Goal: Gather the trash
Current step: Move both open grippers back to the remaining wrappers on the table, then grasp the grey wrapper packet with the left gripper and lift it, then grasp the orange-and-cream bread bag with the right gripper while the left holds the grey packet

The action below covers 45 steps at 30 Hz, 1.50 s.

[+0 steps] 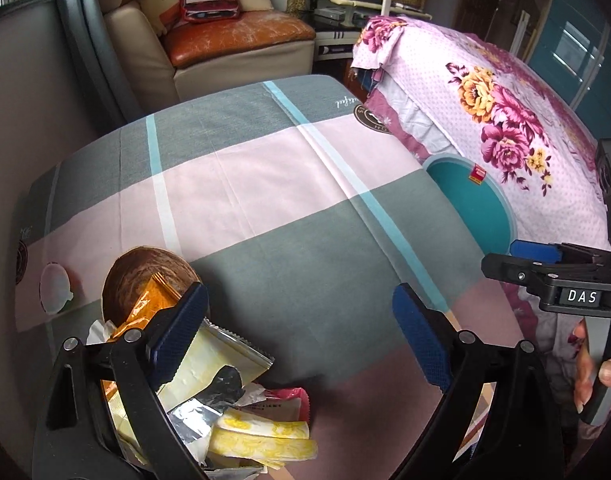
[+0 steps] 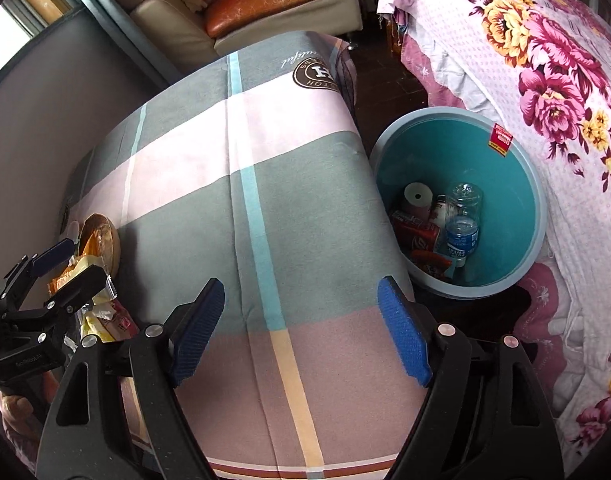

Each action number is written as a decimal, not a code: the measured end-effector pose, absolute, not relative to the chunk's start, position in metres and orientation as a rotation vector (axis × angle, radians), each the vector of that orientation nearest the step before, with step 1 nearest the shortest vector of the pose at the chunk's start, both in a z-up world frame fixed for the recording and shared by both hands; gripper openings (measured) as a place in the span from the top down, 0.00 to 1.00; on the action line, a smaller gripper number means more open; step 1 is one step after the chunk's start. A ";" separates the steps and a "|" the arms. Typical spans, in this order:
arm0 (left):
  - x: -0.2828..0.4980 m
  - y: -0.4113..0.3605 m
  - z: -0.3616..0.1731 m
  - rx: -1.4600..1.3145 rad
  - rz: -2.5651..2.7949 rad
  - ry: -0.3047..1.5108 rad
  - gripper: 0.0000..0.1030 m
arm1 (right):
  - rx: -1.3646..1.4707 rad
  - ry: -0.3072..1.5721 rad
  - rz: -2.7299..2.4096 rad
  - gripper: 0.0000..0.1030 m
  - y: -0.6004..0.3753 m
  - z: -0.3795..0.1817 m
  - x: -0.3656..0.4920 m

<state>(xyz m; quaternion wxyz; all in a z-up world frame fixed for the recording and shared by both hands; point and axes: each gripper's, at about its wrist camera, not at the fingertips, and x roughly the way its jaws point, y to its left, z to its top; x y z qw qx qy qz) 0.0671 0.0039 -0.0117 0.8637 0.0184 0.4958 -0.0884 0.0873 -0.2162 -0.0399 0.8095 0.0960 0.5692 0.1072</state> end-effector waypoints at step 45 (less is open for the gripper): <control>-0.056 0.150 -0.037 -0.174 -0.287 1.095 0.75 | -0.067 1.264 0.444 0.27 -0.042 -0.020 0.066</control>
